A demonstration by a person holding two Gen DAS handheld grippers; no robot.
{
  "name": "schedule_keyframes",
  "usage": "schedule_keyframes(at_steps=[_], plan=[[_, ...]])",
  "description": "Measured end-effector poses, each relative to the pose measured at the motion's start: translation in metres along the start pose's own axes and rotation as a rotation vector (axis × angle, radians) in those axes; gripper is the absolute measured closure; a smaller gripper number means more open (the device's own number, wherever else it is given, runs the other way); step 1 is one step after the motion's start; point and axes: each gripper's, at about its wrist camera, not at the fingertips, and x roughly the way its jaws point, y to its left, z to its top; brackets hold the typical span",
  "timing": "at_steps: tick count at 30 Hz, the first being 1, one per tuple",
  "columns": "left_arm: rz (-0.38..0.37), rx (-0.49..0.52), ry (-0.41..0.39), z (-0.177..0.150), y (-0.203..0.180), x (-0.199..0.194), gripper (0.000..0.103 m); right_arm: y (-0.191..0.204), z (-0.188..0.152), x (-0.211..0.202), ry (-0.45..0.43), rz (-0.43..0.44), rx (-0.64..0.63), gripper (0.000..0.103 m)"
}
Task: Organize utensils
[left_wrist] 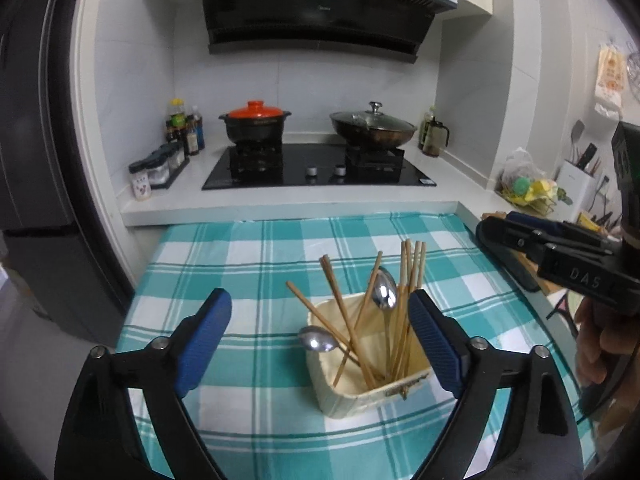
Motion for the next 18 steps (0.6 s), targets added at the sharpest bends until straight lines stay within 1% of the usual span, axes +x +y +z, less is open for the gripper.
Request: schedule_keyframes(at_steps=[1,2,4,6,8,10,11,13,15,18], plan=[[0.014,0.006,-0.02,-0.007,-0.001,-0.014,0.002,0.002,-0.001,-0.015,-0.019,-0.007,-0.016,0.049],[0.036,0.01,-0.039,-0.016,-0.002,-0.027,0.001,0.005,-0.003,-0.03,-0.037,-0.02,-0.032,0.046],[0.098,0.016,-0.062,-0.034,-0.006,-0.05,0.001,0.012,-0.01,-0.06,-0.067,-0.058,-0.066,0.025],[0.163,0.007,-0.066,-0.052,-0.01,-0.066,0.0,0.02,-0.021,-0.091,-0.113,-0.086,-0.1,0.022],[0.201,-0.019,-0.057,-0.07,-0.014,-0.077,0.0,0.029,-0.037,-0.117,-0.137,-0.106,-0.123,0.021],[0.226,-0.039,-0.045,-0.083,-0.018,-0.086,0.0,0.037,-0.052,-0.136,-0.142,-0.133,-0.12,0.012],[0.234,-0.042,-0.04,-0.088,-0.02,-0.091,0.0,0.041,-0.062,-0.144,-0.148,-0.15,-0.111,0.01],[0.229,-0.033,-0.041,-0.097,-0.027,-0.102,0.0,0.047,-0.081,-0.159,-0.156,-0.176,-0.097,0.001],[0.229,-0.012,-0.039,-0.103,-0.033,-0.112,0.0,0.05,-0.102,-0.17,-0.158,-0.199,-0.067,0.001],[0.254,0.0,-0.05,-0.113,-0.04,-0.129,0.0,0.045,-0.128,-0.185,-0.157,-0.192,0.005,0.001]])
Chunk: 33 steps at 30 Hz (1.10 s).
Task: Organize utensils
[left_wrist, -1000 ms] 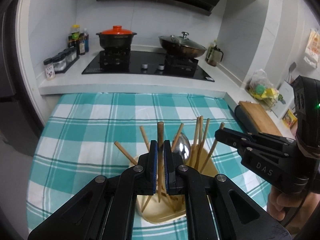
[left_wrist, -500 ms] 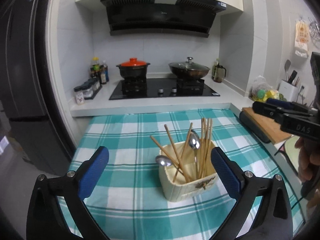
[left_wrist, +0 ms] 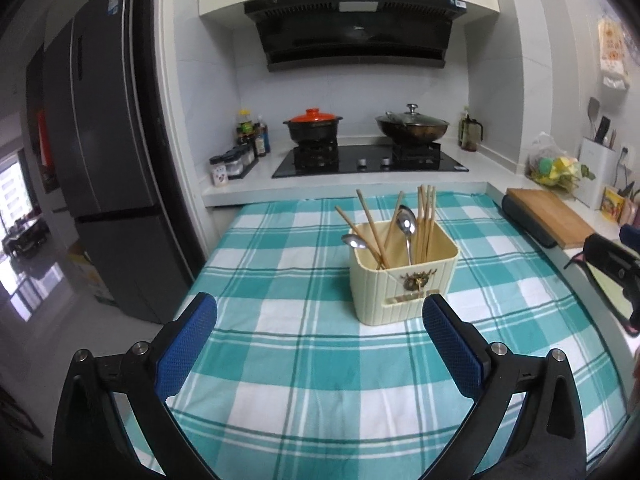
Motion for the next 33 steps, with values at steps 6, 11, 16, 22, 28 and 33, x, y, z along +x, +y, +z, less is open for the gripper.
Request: schedule_keyframes(at_steps=[6,11,16,22,28,33], plan=[[0.049,0.017,-0.018,-0.019,-0.011,-0.023,0.0,-0.003,-0.033,-0.021,0.05,-0.024,0.056,0.001],[0.01,0.025,0.014,-0.028,-0.014,-0.031,0.0,0.01,-0.045,-0.039,0.047,-0.026,0.021,0.001],[-0.008,0.017,0.017,-0.028,-0.011,-0.04,0.0,0.018,-0.045,-0.054,0.025,-0.038,-0.011,0.001],[-0.018,0.004,0.025,-0.027,-0.005,-0.046,0.0,0.023,-0.042,-0.063,0.007,-0.016,-0.017,0.001],[-0.017,0.005,0.025,-0.027,-0.003,-0.047,0.0,0.034,-0.046,-0.06,0.014,0.004,-0.048,0.001],[-0.02,-0.004,0.03,-0.027,0.0,-0.045,0.0,0.038,-0.046,-0.059,0.02,0.009,-0.053,0.001]])
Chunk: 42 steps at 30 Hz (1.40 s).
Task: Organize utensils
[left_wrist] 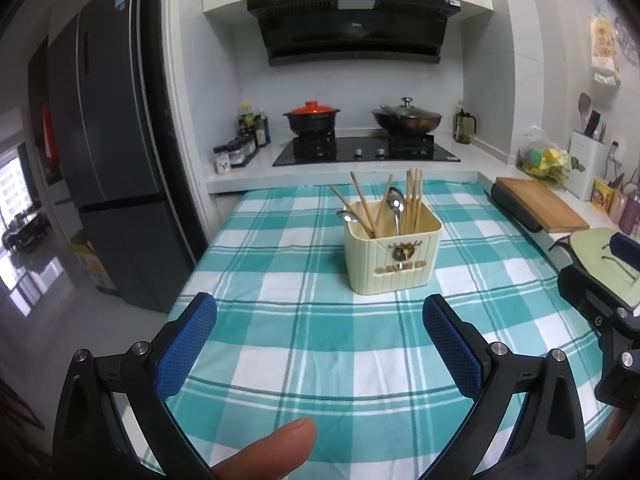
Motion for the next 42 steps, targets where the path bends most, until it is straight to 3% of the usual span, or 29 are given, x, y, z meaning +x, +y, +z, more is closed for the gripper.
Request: schedule_keyframes(at_steps=[42], plan=[[-0.005,0.006,0.016,-0.003,-0.002,0.004,0.0,0.014,-0.005,0.002,0.022,0.027,-0.024,0.001]])
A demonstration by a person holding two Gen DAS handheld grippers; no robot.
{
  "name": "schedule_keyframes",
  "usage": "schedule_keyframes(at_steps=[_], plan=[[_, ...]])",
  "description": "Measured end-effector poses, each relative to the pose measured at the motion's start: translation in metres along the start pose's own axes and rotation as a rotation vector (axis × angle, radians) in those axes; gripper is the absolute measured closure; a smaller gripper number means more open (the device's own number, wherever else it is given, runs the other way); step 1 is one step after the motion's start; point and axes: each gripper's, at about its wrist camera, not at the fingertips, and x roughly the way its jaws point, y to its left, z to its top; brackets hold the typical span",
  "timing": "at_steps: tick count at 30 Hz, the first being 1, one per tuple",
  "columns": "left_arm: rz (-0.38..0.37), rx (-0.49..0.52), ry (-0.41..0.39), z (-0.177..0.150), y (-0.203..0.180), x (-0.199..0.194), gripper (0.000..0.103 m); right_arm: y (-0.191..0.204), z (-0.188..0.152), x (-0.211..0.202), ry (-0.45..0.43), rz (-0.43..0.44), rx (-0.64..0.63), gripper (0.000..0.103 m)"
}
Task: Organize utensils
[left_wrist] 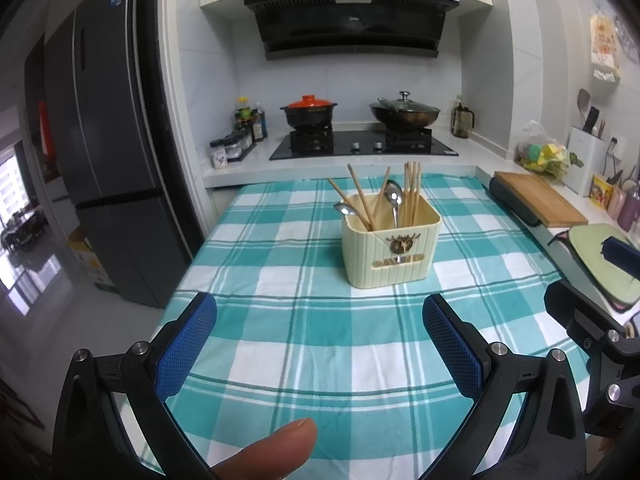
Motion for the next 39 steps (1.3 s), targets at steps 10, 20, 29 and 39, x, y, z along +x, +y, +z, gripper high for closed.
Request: schedule_keyframes(at_steps=[10,20,29,39], plan=[[-0.003,-0.001,0.0,-0.0011,-0.0009,-0.0009,0.0,0.004,-0.0034,-0.0013,0.002,0.007,-0.006,0.001],[-0.005,0.0,0.002,-0.0019,-0.0022,-0.0021,0.0,0.0044,-0.0044,-0.0027,0.004,0.01,-0.007,0.001],[-0.015,-0.002,0.009,-0.0037,-0.006,-0.0036,0.0,0.0046,-0.0042,-0.0027,0.005,0.01,-0.005,0.001],[-0.019,-0.018,-0.021,-0.0028,-0.0033,-0.005,0.0,0.0038,-0.0091,-0.0012,0.013,0.006,0.0,0.001]])
